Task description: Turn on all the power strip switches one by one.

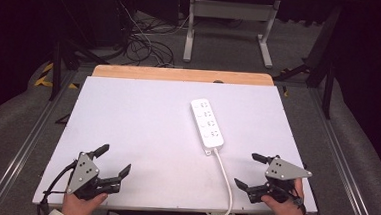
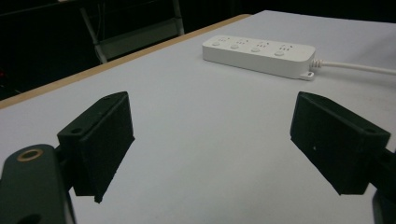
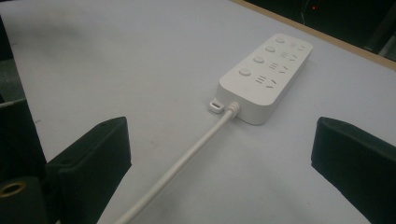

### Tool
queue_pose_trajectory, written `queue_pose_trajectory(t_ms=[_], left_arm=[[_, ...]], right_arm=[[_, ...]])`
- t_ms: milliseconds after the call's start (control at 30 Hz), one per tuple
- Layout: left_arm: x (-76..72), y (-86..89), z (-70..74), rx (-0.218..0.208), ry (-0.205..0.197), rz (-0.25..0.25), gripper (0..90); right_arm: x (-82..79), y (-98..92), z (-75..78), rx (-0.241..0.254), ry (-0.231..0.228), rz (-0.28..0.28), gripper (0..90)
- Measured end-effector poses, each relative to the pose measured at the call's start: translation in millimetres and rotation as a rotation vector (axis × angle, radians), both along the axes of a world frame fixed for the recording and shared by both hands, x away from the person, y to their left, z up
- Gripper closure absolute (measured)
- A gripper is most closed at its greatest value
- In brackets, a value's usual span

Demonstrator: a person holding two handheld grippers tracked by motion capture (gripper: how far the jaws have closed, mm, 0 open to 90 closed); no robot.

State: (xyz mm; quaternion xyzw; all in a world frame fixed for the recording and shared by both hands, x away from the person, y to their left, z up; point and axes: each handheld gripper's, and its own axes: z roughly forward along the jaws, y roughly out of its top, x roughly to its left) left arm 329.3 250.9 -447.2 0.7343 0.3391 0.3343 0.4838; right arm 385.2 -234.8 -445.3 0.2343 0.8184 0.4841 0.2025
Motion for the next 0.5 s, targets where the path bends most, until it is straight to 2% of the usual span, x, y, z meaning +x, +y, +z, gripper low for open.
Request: queue_pose_trajectory(t_ms=[167, 267, 300, 333, 500], left_arm=[[-0.1, 0.3, 0.6, -0.003, 0.01, 0.0, 13.8], [0.0, 0.5, 0.6, -0.005, 0.013, 0.004, 13.8], [-0.2, 0.2, 0.5, -0.008, 0.012, 0.005, 13.8], [-0.4, 0.0, 0.4, -0.008, 0.011, 0.005, 13.8], [0.0, 0.4, 0.4, 0.002, 0.005, 0.005, 14.0]], right_arm=[[3.3, 3.9, 7.8, -0.027, -0.003, 0.002, 7.6], [5.7, 6.2, 12.5, -0.023, -0.001, 0.004, 9.1], [7.3, 7.8, 15.0, -0.026, -0.001, 0.012, 12.3], [10.9, 11.2, 19.8, -0.038, 0.0, 0.033, 19.9], [20.3, 20.6, 30.4, -0.05, -0.003, 0.038, 24.5]])
